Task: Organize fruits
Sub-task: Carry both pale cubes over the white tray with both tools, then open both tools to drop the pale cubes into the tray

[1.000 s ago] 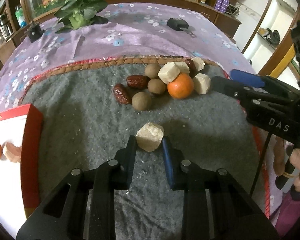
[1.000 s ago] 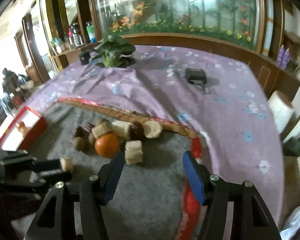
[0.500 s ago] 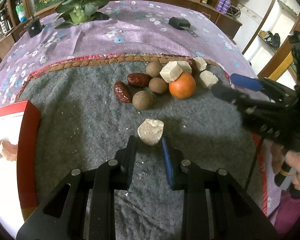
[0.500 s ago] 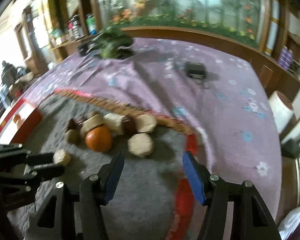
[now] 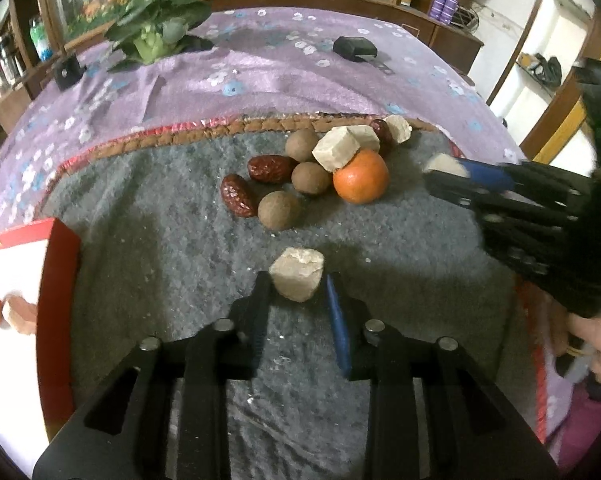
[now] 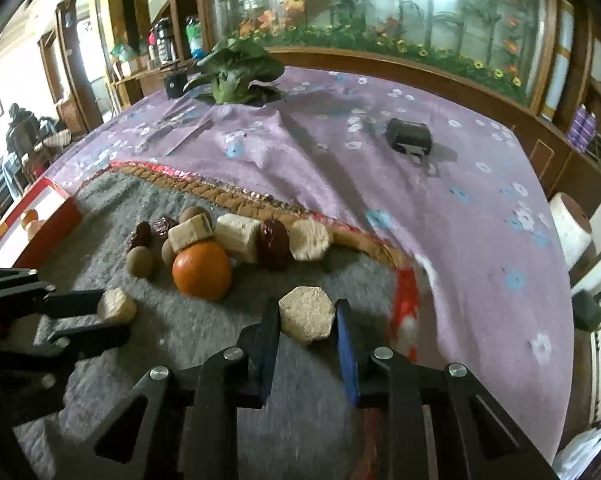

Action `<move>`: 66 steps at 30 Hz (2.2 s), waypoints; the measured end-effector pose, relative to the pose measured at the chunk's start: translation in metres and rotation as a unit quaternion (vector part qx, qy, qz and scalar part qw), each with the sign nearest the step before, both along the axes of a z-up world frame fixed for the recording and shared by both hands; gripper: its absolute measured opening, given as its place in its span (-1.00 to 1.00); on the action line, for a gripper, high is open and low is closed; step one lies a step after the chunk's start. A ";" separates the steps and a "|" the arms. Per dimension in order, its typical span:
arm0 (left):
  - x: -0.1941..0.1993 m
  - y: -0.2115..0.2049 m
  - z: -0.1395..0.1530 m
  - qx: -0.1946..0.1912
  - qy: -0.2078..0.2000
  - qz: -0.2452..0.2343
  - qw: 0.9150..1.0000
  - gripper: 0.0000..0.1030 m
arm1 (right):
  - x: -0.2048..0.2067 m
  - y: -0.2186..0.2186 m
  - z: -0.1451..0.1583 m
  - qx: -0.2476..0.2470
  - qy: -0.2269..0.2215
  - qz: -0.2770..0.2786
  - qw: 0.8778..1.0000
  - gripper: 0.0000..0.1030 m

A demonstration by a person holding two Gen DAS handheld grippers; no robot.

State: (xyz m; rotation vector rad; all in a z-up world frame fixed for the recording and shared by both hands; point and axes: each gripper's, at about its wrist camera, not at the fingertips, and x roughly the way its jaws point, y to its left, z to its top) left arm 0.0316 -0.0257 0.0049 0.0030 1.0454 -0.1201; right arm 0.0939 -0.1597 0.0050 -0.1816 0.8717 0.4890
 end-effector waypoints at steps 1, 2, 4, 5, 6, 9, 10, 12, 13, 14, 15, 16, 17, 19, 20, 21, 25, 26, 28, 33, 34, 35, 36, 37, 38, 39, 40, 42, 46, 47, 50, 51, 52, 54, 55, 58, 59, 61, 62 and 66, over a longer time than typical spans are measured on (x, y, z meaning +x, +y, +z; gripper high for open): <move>-0.001 0.001 0.000 -0.004 -0.003 -0.001 1.000 -0.55 | -0.006 -0.004 0.002 0.008 0.001 -0.004 1.000 -0.49; -0.002 0.003 0.000 -0.008 -0.003 -0.001 1.000 -0.55 | -0.012 -0.006 0.004 0.014 0.002 -0.005 1.000 -0.49; -0.006 0.007 0.001 -0.015 -0.003 0.000 1.000 -0.56 | -0.028 -0.008 0.008 0.025 -0.002 -0.003 1.000 -0.49; -0.008 0.009 0.002 -0.018 -0.003 0.002 1.000 -0.56 | -0.034 -0.007 0.009 0.030 -0.002 -0.001 1.000 -0.49; -0.011 0.012 0.004 -0.018 -0.005 0.004 1.000 -0.56 | -0.040 -0.007 0.011 0.035 -0.003 0.001 0.999 -0.49; -0.022 0.019 0.012 -0.021 -0.014 0.011 1.000 -0.55 | -0.056 0.001 0.014 0.042 -0.003 0.010 0.999 -0.49; -0.025 0.021 0.015 -0.022 -0.018 0.013 1.000 -0.55 | -0.062 0.005 0.015 0.046 -0.002 0.014 0.999 -0.49; -0.034 0.028 0.020 -0.022 -0.024 0.020 0.999 -0.55 | -0.069 0.010 0.017 0.054 -0.001 0.018 0.998 -0.49; -0.038 0.031 0.022 -0.022 -0.026 0.023 0.999 -0.55 | -0.072 0.014 0.018 0.057 -0.001 0.021 0.998 -0.49; -0.042 0.034 0.025 -0.023 -0.029 0.026 0.999 -0.55 | -0.075 0.018 0.019 0.060 0.000 0.024 0.998 -0.49; -0.046 0.037 0.028 -0.021 -0.033 0.029 0.999 -0.55 | -0.078 0.022 0.020 0.062 0.000 0.027 0.998 -0.49; -0.050 0.041 0.030 -0.017 -0.037 0.033 0.999 -0.55 | -0.080 0.027 0.021 0.064 0.000 0.030 0.998 -0.49; -0.054 0.044 0.033 -0.013 -0.042 0.038 0.998 -0.55 | -0.082 0.033 0.022 0.065 0.000 0.034 0.997 -0.49; -0.060 0.053 0.037 -0.013 -0.048 0.047 0.998 -0.55 | -0.087 0.045 0.025 0.066 0.000 0.045 0.997 -0.49; -0.063 0.058 0.039 -0.013 -0.051 0.052 0.997 -0.55 | -0.089 0.051 0.026 0.064 -0.001 0.051 0.997 -0.49; -0.067 0.063 0.041 -0.012 -0.054 0.058 0.997 -0.55 | -0.091 0.057 0.028 0.063 -0.002 0.055 0.996 -0.49; -0.077 0.084 0.046 -0.011 -0.061 0.079 0.995 -0.55 | -0.099 0.085 0.036 0.060 -0.009 0.080 0.995 -0.49; -0.079 0.089 0.046 -0.011 -0.062 0.085 0.994 -0.55 | -0.100 0.091 0.037 0.060 -0.010 0.085 0.994 -0.49; -0.085 0.101 0.049 -0.010 -0.066 0.096 0.993 -0.55 | -0.104 0.104 0.041 0.061 -0.011 0.097 0.993 -0.49; -0.097 0.134 0.051 -0.010 -0.071 0.130 0.989 -0.55 | -0.111 0.138 0.047 0.060 -0.012 0.129 0.990 -0.49; -0.100 0.140 0.051 -0.010 -0.072 0.136 0.988 -0.55 | -0.113 0.147 0.048 0.058 -0.012 0.138 0.989 -0.49; -0.102 0.146 0.051 -0.011 -0.072 0.143 0.987 -0.55 | -0.115 0.153 0.049 0.055 -0.014 0.144 0.988 -0.49; -0.104 0.153 0.051 -0.010 -0.073 0.149 0.986 -0.55 | -0.116 0.159 0.050 0.053 -0.015 0.150 0.987 -0.49; -0.106 0.158 0.051 -0.010 -0.073 0.154 0.985 -0.54 | -0.118 0.167 0.051 0.051 -0.016 0.158 0.986 -0.49; -0.107 0.163 0.050 -0.009 -0.073 0.160 0.984 -0.54 | -0.119 0.173 0.052 0.049 -0.017 0.164 0.985 -0.49; -0.109 0.169 0.050 -0.009 -0.072 0.166 0.983 -0.54 | -0.121 0.178 0.053 0.048 -0.017 0.169 0.984 -0.49; -0.111 0.174 0.049 -0.008 -0.071 0.171 0.983 -0.54 | -0.122 0.186 0.054 0.048 -0.018 0.175 0.983 -0.49; -0.114 0.184 0.047 -0.006 -0.070 0.182 0.981 -0.54 | -0.124 0.198 0.055 0.048 -0.017 0.187 0.981 -0.49; -0.117 0.203 0.042 -0.003 -0.066 0.201 0.977 -0.54 | -0.126 0.223 0.056 0.043 -0.016 0.208 0.977 -0.49; -0.117 0.206 0.041 -0.003 -0.064 0.204 0.977 -0.54 | -0.126 0.228 0.056 0.042 -0.015 0.213 0.976 -0.49; -0.116 0.219 0.035 -0.006 -0.057 0.215 0.975 -0.54 | -0.125 0.246 0.053 0.038 -0.008 0.228 0.973 -0.49; -0.116 0.223 0.033 -0.010 -0.053 0.218 0.974 -0.54 | -0.125 0.253 0.051 0.035 -0.005 0.233 0.972 -0.49; -0.115 0.227 0.031 -0.014 -0.050 0.220 0.974 -0.54 | -0.124 0.258 0.048 0.032 -0.002 0.238 0.971 -0.49; -0.115 0.232 0.029 -0.023 -0.045 0.223 0.973 -0.54 | -0.124 0.267 0.044 0.026 0.003 0.245 0.969 -0.49; -0.115 0.233 0.029 -0.023 -0.044 0.225 0.973 -0.54 | -0.123 0.272 0.040 0.021 0.005 0.248 0.969 -0.49; -0.115 0.236 0.028 -0.012 -0.040 0.228 0.973 -0.54 | -0.120 0.283 0.032 0.013 0.014 0.252 0.968 -0.49; -0.114 0.237 0.025 -0.015 -0.033 0.230 0.972 -0.54 | -0.119 0.286 0.028 0.010 0.017 0.252 0.967 -0.49; -0.114 0.240 0.022 -0.021 -0.028 0.232 0.972 -0.54 | -0.116 0.291 0.023 0.002 0.020 0.253 0.967 -0.49; -0.114 0.240 0.021 -0.022 -0.027 0.233 0.972 -0.54 | -0.115 0.294 0.019 -0.003 0.025 0.253 0.967 -0.49; -0.114 0.240 0.018 -0.025 -0.019 0.238 0.971 -0.54 | -0.115 0.298 0.010 -0.014 0.029 0.253 0.967 -0.49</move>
